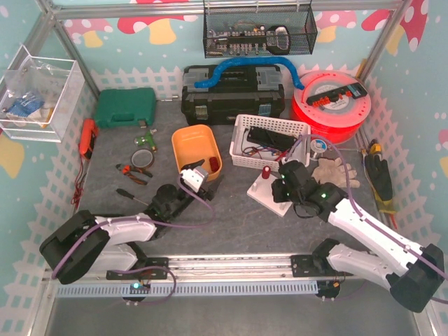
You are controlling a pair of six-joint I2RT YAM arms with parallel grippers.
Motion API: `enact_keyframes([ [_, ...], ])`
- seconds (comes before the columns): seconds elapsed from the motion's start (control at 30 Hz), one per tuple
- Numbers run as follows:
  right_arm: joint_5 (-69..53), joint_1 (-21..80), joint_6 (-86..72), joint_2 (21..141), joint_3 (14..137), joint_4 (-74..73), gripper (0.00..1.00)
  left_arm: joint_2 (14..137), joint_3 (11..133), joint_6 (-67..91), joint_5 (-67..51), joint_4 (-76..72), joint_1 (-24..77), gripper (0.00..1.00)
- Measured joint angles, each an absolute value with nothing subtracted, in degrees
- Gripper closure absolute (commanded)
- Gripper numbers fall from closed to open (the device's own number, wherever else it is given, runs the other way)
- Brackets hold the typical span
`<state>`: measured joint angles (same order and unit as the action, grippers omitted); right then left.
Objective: Install the large spring
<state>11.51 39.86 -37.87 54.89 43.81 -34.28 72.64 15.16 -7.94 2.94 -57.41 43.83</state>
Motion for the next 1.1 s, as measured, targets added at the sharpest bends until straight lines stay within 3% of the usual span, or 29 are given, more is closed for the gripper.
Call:
enact_keyframes([
  [0.37,14.22,39.88,-43.81,50.43,41.95,-43.72,1.0,72.64,15.81,-7.9,3.49,-55.29,43.57,0.15],
  [1.1,15.73,39.86,-46.83,50.96,37.8,-39.81,1.0,72.42,15.9,-7.73,3.49,-54.87,43.53,0.15],
])
